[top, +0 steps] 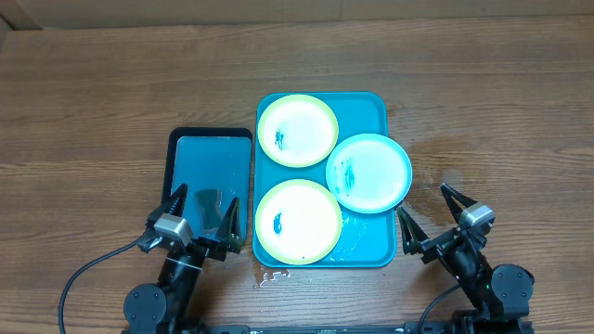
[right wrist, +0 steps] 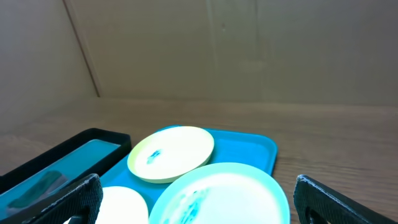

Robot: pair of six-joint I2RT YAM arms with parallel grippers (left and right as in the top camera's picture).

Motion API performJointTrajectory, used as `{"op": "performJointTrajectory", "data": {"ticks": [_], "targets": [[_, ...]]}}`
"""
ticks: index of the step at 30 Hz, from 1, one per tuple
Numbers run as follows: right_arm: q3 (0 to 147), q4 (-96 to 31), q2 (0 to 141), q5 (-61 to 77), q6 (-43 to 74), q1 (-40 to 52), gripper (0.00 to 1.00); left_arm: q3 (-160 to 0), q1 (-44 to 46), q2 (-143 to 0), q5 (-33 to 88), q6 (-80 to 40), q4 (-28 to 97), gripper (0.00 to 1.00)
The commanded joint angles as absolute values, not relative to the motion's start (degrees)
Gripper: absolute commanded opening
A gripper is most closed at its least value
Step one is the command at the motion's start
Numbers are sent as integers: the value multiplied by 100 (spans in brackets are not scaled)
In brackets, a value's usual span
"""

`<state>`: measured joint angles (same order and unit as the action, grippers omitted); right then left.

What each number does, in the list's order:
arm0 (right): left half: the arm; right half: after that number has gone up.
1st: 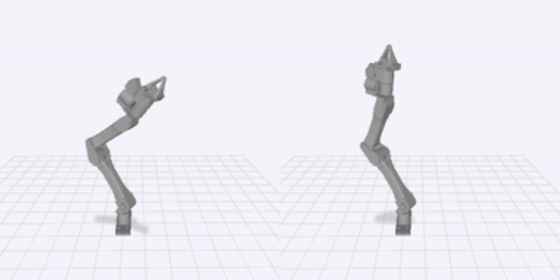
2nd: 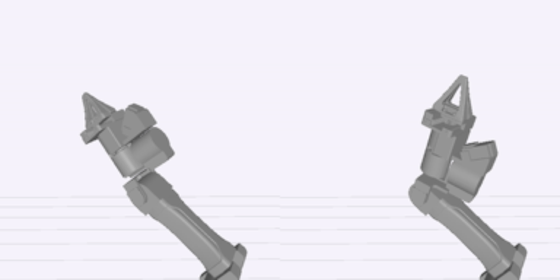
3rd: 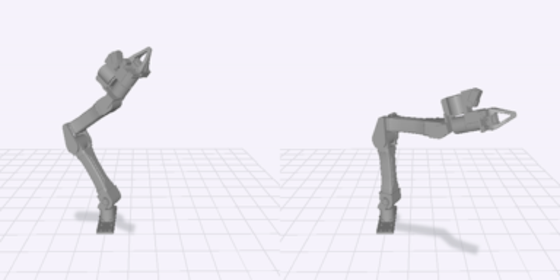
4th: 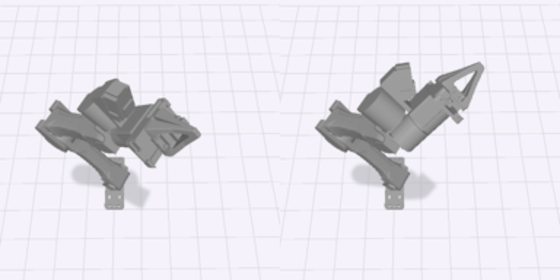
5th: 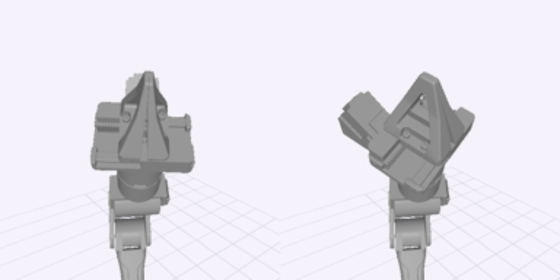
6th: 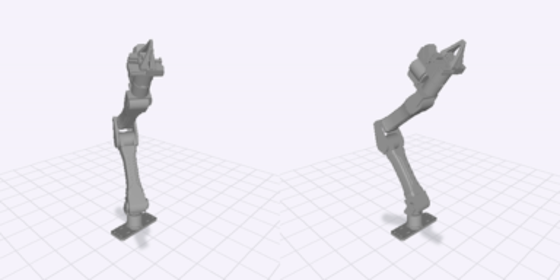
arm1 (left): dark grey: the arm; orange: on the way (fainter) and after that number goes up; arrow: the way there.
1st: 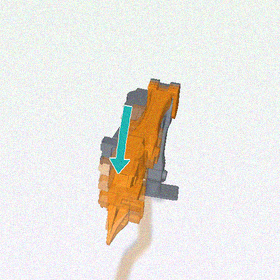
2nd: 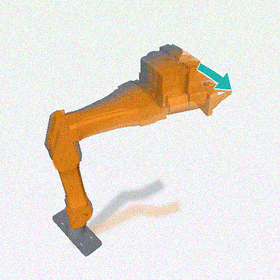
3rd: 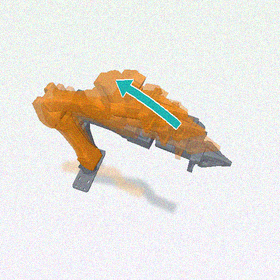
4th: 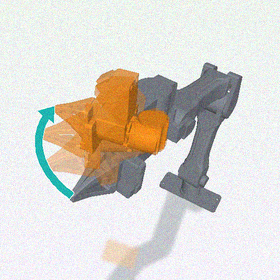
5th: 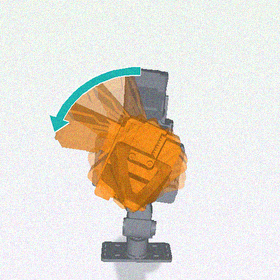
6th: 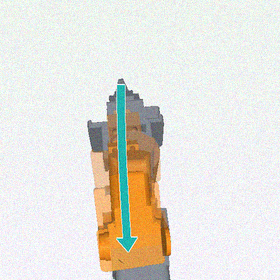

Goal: Clean dirty plates on tray and stack at the side

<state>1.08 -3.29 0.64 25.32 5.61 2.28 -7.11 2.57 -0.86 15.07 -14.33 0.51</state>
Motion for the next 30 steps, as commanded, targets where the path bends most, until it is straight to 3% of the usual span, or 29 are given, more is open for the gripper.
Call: {"op": "performJointTrajectory", "data": {"ticks": [1,9,21,30], "targets": [[410,-346,30,2709,615,257,99,-1063,217,-119,1619,-1264,108,100],[1892,-1730,753,2244,425,257,100,-2451,217,-1542,1702,-1146,998,100],[5920,-5640,4215,2062,427,257,100,-7231,226,-5872,2084,-786,5739,100],[6606,-6051,5363,3273,1050,257,100,-8501,226,-7616,2445,-1028,7607,100]]}}
